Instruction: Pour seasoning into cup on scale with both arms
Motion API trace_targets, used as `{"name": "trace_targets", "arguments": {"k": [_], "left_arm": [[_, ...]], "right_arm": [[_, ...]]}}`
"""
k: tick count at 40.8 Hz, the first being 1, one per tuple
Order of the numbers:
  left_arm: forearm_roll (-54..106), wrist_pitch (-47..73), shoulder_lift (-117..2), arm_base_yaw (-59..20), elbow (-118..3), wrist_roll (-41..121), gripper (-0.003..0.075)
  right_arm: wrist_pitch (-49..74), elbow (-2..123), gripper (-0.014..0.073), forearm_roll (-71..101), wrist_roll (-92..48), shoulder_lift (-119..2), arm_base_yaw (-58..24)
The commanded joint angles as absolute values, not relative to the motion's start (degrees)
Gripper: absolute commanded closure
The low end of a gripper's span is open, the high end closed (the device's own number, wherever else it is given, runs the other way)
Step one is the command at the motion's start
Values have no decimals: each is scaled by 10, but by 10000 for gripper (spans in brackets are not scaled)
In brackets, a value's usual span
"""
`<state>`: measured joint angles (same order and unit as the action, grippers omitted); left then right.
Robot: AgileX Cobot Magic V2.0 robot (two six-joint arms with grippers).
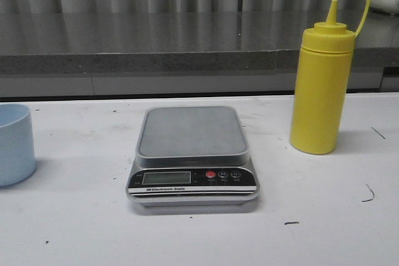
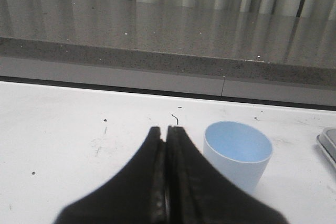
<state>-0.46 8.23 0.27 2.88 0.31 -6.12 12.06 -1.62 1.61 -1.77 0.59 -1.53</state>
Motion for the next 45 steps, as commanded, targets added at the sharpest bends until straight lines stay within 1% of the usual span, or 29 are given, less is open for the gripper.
{"name": "trace_targets", "arguments": {"k": [1, 18, 23, 27, 30, 36, 40, 45], "left_arm": [[0, 36, 12, 30, 16, -66, 740], [0, 16, 12, 30, 16, -66, 740], [0, -38, 12, 30, 16, -66, 740], [0, -116, 12, 30, 14, -66, 741], [0, -130, 12, 30, -3, -66, 741], [0, -94, 9, 30, -71, -66, 741], [0, -35, -9, 30, -123, -66, 741], [0, 61, -65, 30, -186, -65, 741]], "right_arm": [[62, -12, 701, 15, -22, 16, -15], [38, -12, 701, 21, -22, 16, -15], [11, -12, 701, 21, -22, 16, -15], [-6, -3, 701, 31, -22, 16, -15], [0, 18, 701, 46, -22, 16, -15], [13, 87, 701, 52, -22, 15, -15], [62, 148, 701, 52, -22, -4, -14], [115, 221, 701, 53, -22, -67, -14]]}}
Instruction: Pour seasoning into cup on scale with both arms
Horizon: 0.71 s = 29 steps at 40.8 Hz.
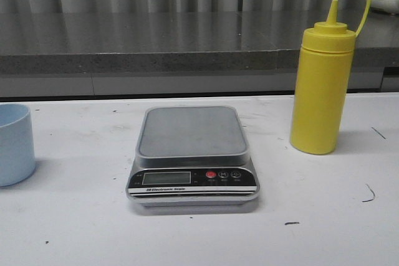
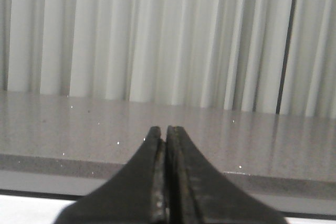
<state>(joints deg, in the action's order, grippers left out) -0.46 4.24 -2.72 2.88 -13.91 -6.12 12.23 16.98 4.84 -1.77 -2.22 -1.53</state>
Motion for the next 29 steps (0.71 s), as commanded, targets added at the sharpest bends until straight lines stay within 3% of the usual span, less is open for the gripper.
{"name": "trace_targets", "arguments": {"k": [1, 10, 20, 24, 29], "left_arm": [[0, 78, -80, 30, -197, -65, 741], [0, 124, -183, 30, -249, -64, 741], [22, 108, -195, 30, -250, -64, 723], [22, 109, -195, 30, -250, -64, 573], [22, 108, -195, 30, -249, -64, 235]], "right_arm": [[125, 235, 701, 55, -22, -86, -14], [183, 296, 701, 57, -22, -197, -14], [178, 296, 695, 57, -22, -207, -14], [178, 296, 621, 56, -22, -207, -14], [178, 296, 396, 56, -22, -207, -14]]}}
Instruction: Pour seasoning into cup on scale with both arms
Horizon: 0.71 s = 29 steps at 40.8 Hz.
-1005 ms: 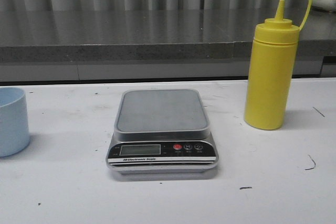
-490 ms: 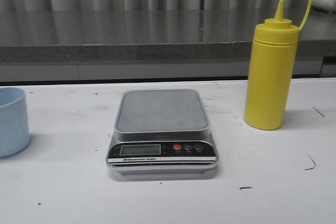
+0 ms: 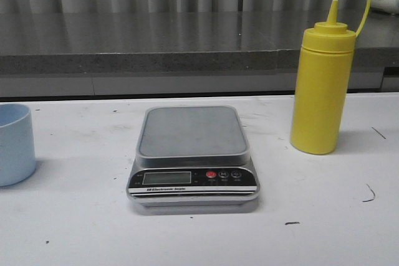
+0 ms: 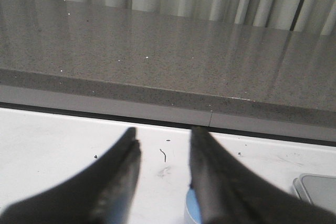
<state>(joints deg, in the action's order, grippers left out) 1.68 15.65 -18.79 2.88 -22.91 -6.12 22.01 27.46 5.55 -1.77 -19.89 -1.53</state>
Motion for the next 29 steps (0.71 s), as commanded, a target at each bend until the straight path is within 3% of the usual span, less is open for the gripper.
{"name": "trace_targets", "arguments": {"k": [1, 3, 5, 9, 17, 29], "left_arm": [[22, 108, -195, 30, -249, -64, 191], [22, 108, -195, 30, -248, -64, 108], [22, 108, -195, 30, -248, -64, 76], [37, 108, -195, 30, -248, -65, 84], [45, 105, -223, 29, -249, -63, 122], [54, 157, -407, -17, -340, -42, 124]], "right_arm": [[178, 296, 333, 56, -22, -207, -14], [178, 296, 216, 56, -22, -207, -14], [178, 296, 107, 56, -22, -207, -14], [177, 295, -35, 56, -22, -207, -14], [174, 290, -12, 56, -22, -207, -14], [165, 290, -12, 56, -22, -207, -14]]}}
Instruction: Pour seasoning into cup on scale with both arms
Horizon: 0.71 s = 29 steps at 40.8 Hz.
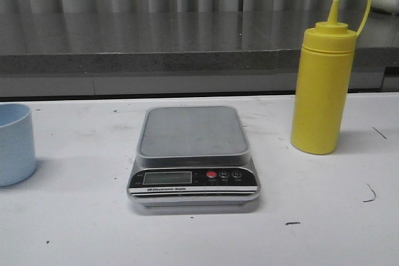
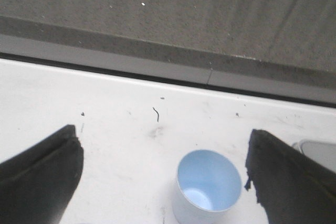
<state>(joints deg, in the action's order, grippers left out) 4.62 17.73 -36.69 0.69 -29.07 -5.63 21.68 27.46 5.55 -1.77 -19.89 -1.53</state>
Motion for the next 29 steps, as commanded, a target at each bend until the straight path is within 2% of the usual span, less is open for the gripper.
{"name": "trace_targets", "arguments": {"k": [1, 9, 15, 29], "left_arm": [[54, 164, -419, -27, -349, -31, 124], [52, 304, -548, -122, -450, 15, 124], [39, 394, -654, -150, -524, 15, 124], [24, 429, -826, -153, -608, 15, 124]], "right_arm": [[165, 290, -12, 56, -22, -207, -14], [166, 290, -12, 56, -22, -207, -14], [166, 290, -12, 56, -22, -207, -14], [166, 290, -12, 56, -22, -207, -14]]}}
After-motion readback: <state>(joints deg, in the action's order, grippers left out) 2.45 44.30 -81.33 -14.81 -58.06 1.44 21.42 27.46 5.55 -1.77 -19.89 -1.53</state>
